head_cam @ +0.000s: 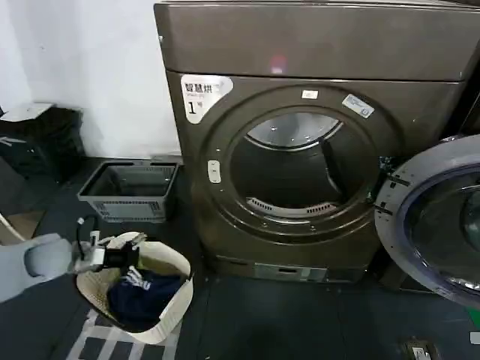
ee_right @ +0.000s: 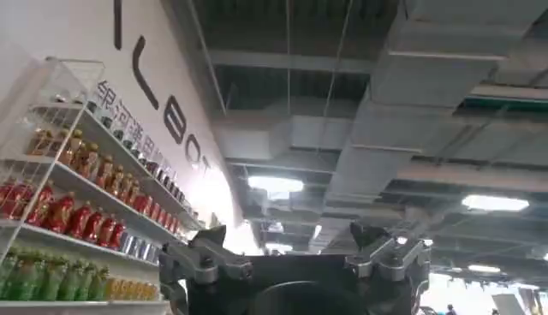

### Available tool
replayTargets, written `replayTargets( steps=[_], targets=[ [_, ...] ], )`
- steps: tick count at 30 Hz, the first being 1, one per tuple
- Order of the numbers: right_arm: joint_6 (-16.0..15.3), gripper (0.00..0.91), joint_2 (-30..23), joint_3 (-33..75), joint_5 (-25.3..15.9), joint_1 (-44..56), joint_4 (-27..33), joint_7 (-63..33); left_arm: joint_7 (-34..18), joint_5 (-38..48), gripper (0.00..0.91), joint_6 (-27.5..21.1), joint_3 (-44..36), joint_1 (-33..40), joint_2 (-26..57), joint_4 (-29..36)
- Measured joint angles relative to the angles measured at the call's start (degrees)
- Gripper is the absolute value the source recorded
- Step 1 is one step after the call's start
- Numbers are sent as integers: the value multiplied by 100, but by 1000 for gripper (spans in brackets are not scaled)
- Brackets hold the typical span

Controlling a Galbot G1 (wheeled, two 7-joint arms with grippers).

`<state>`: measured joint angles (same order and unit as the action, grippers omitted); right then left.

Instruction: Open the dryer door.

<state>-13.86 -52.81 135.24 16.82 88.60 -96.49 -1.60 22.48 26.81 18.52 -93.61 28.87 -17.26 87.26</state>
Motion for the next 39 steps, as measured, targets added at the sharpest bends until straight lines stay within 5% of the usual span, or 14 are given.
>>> replayTargets(
  steps=[39],
  targets=[
    [17,907,-72,-142,-9,-72,-96,-13,181,-424,907,-646,-62,-138,268,-823]
  ],
)
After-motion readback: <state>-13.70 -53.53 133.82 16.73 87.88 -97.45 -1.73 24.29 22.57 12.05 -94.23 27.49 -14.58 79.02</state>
